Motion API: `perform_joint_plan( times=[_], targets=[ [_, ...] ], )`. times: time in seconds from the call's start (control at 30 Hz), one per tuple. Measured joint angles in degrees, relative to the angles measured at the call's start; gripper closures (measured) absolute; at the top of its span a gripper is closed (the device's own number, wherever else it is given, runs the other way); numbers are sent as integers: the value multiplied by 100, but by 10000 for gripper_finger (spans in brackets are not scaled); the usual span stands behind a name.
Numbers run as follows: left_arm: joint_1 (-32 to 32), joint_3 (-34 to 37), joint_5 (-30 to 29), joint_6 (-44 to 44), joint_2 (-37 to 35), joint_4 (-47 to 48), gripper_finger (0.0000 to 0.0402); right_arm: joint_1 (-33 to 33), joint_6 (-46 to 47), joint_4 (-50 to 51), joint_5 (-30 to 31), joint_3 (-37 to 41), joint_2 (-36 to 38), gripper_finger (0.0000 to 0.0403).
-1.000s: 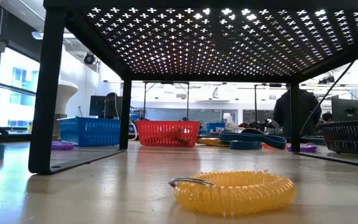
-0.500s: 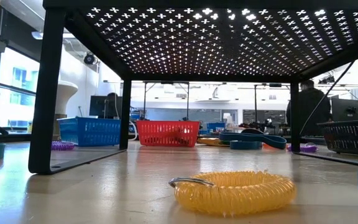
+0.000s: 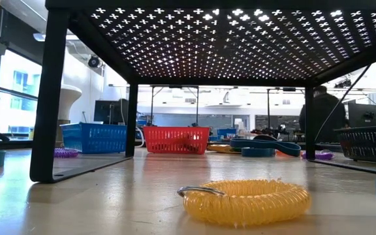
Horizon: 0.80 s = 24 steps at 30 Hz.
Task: Pick & Place Office Desk Supplies
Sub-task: Put the blue rubber band into the blue bin
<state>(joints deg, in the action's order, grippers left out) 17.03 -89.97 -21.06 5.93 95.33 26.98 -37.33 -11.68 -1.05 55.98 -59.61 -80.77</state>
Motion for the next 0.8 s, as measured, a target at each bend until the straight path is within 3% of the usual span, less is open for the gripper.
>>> perform_joint_plan(
  times=[0.23, 0.47, 0.63, 0.8],
  targets=[
    [118, -2, -1105, 366, -458, 961, 401, -600, 721, -136, -66, 0, 2, 182],
    [147, -2, -2816, 1499, -1175, 3016, 401, -1082, 1635, -136, -82, 0, 2, 170],
    [-163, -2, -2611, 2757, -1620, 4531, 401, -1215, 1816, -125, -80, 0, 4, 177],
    [-826, 84, -2146, 3144, -1709, 5387, 401, -1230, 2224, -55, -136, 0, 4, 180]
  ],
)
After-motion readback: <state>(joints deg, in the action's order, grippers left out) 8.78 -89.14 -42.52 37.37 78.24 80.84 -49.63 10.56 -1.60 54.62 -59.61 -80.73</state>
